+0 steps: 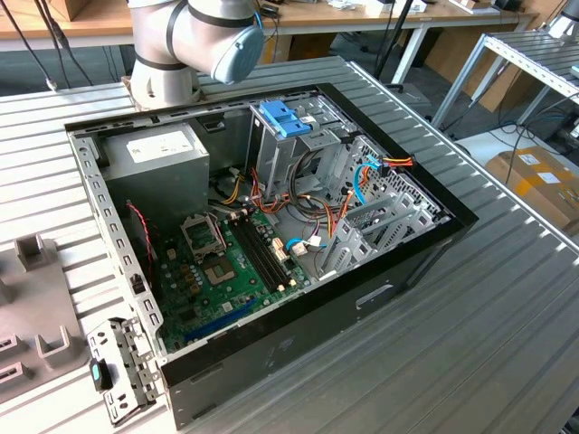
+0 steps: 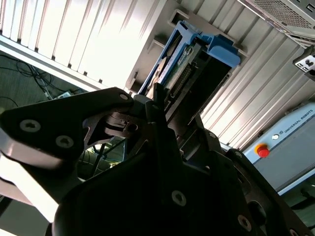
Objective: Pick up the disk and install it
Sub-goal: 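Pick up the disk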
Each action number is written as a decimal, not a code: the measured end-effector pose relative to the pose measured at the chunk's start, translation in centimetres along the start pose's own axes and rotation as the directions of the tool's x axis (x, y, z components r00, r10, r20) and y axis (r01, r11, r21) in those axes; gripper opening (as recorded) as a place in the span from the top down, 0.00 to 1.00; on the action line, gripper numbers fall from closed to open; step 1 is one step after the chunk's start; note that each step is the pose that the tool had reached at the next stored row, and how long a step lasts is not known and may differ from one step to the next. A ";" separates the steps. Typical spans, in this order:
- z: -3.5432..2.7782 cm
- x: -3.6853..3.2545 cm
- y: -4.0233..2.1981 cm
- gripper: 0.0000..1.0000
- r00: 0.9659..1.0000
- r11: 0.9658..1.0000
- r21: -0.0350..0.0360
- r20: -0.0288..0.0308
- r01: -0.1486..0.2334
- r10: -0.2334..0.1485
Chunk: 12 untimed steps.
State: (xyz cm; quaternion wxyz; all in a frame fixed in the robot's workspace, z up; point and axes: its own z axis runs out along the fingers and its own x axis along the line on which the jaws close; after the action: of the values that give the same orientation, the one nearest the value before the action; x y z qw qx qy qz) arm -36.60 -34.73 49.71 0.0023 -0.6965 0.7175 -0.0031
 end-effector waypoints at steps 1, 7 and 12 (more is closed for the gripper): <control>0.01 0.00 -0.05 0.65 1.000 1.000 0.000 0.000 0.000 0.000; 0.01 -0.02 -0.48 0.65 1.000 1.000 0.000 0.000 0.000 0.000; 0.01 -0.03 -0.80 0.65 1.000 1.000 0.000 0.000 0.000 0.000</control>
State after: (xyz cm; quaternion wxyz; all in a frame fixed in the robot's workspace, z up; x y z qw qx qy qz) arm -35.80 -34.73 49.71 0.0023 -0.6965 0.7175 -0.0031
